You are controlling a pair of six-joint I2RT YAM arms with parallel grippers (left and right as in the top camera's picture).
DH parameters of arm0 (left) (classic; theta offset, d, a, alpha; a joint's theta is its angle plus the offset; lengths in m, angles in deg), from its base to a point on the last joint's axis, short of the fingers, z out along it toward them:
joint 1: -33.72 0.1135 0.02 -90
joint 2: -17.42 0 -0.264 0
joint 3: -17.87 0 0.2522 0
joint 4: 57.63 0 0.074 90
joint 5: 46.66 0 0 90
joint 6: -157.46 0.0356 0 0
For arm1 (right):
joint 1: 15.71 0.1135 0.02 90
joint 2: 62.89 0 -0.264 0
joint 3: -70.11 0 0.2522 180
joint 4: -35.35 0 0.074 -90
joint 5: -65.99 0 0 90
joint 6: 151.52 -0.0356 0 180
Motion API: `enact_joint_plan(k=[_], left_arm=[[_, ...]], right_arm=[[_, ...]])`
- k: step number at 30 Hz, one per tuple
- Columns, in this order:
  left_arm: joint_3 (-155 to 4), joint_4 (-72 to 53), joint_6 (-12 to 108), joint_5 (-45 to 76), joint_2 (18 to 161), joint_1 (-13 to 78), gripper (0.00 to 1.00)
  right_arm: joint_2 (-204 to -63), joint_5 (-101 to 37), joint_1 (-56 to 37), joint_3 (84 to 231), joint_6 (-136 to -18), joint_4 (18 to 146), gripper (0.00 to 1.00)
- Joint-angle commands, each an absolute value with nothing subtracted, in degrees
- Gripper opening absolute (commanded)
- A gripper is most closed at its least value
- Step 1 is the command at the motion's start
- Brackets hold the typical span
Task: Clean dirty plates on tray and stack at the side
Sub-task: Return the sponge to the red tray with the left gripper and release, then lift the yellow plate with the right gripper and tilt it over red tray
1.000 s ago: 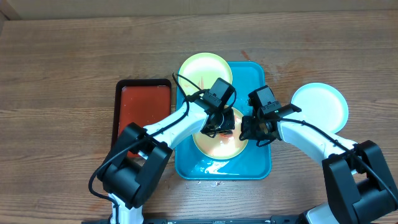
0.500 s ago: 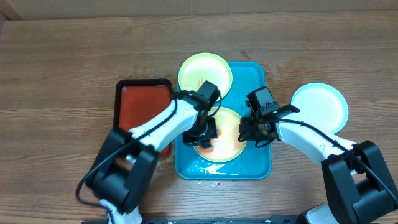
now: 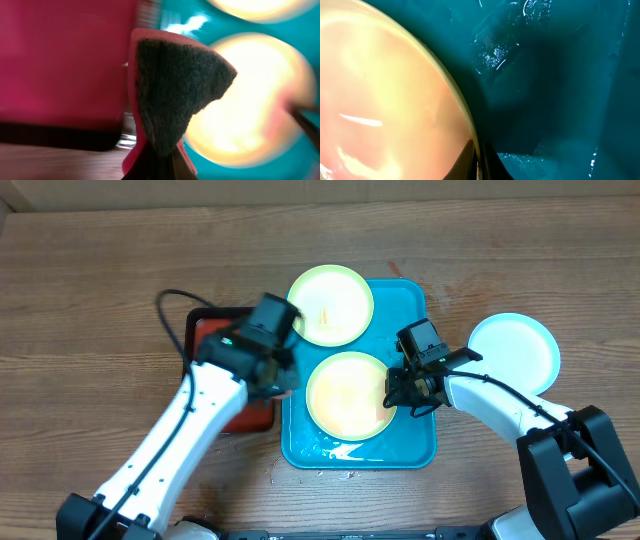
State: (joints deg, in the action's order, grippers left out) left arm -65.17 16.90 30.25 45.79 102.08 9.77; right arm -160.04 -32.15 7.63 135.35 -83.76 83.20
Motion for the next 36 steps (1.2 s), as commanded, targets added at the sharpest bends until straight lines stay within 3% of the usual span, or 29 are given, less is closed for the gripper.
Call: enact_joint_plan(k=[1, 10, 16, 27, 30, 36], left_arm=[[-62.83, 16.73, 31.78, 54.97, 103.81, 16.77, 0.04], [-55.34, 5.95, 37.44, 54.01, 110.62, 23.98, 0.04], [-57.39, 9.40, 35.72, 53.77, 108.83, 24.11, 0.52], [-69.96, 22.69, 35.54, 52.90, 96.66, 29.42, 0.82], [-73.17, 25.88, 35.54, 51.15, 92.79, 32.79, 1.00], [-74.88, 28.18, 35.56, 49.01, 88.11, 35.85, 1.00]], right_arm=[[-161.92, -29.27, 7.43, 134.72, -83.85, 83.83, 0.04], [-161.92, -29.27, 7.43, 134.72, -83.85, 83.22, 0.04], [-161.83, -29.23, 7.43, 135.15, -83.74, 83.68, 0.04], [-157.50, -19.59, 11.19, 155.74, -76.81, 104.03, 0.04], [-157.50, -16.88, 14.45, 163.00, -73.07, 105.18, 0.04], [-157.50, -12.29, 20.98, 167.20, -68.42, 96.33, 0.04]])
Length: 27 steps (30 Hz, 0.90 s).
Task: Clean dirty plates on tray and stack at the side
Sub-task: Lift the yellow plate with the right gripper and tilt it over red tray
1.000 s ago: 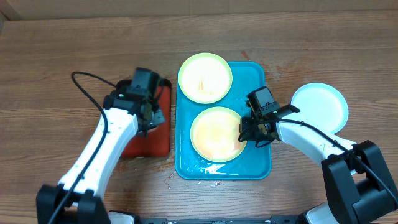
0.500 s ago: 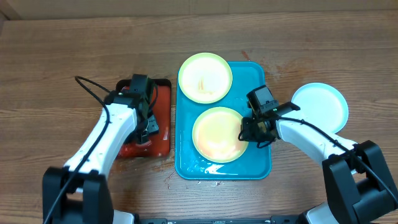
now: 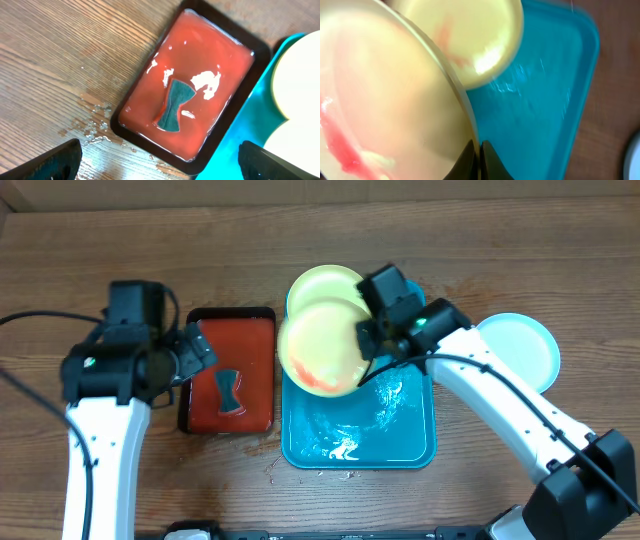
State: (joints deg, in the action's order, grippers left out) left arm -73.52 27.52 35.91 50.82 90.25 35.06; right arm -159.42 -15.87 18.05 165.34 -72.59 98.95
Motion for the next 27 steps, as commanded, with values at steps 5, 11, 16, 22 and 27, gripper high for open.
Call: enact_joint_plan(k=[5, 11, 16, 22, 27], left_arm=[[-74.88, 29.18, 35.59, 47.48, 85.20, 35.89, 1.00], [-74.85, 29.93, 35.78, 47.35, 83.26, 35.96, 1.00], [-74.81, 31.22, 35.78, 47.76, 83.41, 35.96, 1.00], [-74.81, 31.30, 35.76, 47.78, 83.41, 35.93, 1.00], [-74.81, 31.30, 35.76, 47.78, 83.41, 35.93, 1.00]], right_arm=[[-159.69, -9.99, 27.58, 167.20, -67.59, 85.16, 0.04], [-162.90, 4.65, 34.88, 167.20, -67.24, 77.54, 0.04], [-162.75, 15.82, 39.36, 167.20, -67.19, 73.80, 0.04], [-162.66, 23.93, 43.87, 167.20, -64.35, 73.54, 0.04], [-162.66, 28.37, 46.51, 167.20, -64.03, 72.97, 0.04]])
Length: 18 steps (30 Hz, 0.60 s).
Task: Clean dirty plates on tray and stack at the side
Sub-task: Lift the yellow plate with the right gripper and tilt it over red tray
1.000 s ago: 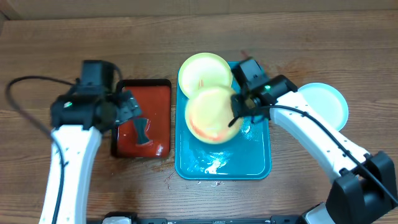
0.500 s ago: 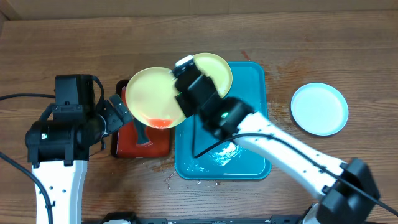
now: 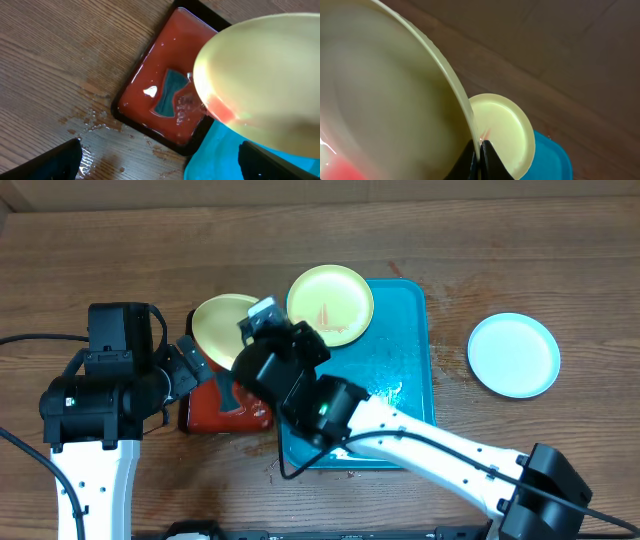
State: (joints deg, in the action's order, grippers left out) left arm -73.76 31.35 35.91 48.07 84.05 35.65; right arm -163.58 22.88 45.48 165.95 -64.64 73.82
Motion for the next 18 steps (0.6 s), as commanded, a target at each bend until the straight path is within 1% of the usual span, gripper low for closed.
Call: enact_joint_plan(k=[1, 9, 18], left_arm=[[-74.81, 31.30, 35.76, 47.78, 83.41, 35.93, 1.00], [-74.81, 31.30, 35.76, 47.78, 83.41, 35.93, 1.00], [-74.81, 31.28, 35.76, 47.78, 83.41, 35.96, 1.00]], right_arm=[[-162.66, 29.05, 46.99, 167.20, -64.00, 72.64, 0.04], [-162.66, 30.38, 49.70, 167.20, -58.34, 69.54, 0.04], [-162.66, 31.91, 50.25, 167.20, -57.99, 68.22, 0.04]])
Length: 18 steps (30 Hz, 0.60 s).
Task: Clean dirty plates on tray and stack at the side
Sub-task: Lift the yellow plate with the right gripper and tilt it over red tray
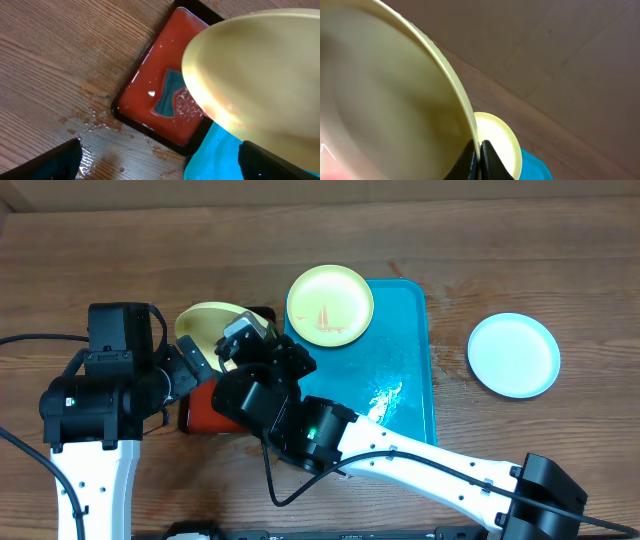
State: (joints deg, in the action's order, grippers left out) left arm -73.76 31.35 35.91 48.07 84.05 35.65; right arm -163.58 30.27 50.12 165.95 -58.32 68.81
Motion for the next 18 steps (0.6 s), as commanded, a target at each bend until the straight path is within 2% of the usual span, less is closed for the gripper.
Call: enact_joint_plan(k=[1, 18], left_arm=[[-74.81, 31.30, 35.76, 47.76, 83.41, 35.93, 1.00], [-74.81, 31.30, 35.76, 47.78, 83.41, 35.96, 1.00]], right_arm=[[-162.66, 31.89, 50.25, 167.20, -58.01, 68.22, 0.04], [-162.66, 31.89, 50.23, 167.20, -55.09, 67.37, 0.04]])
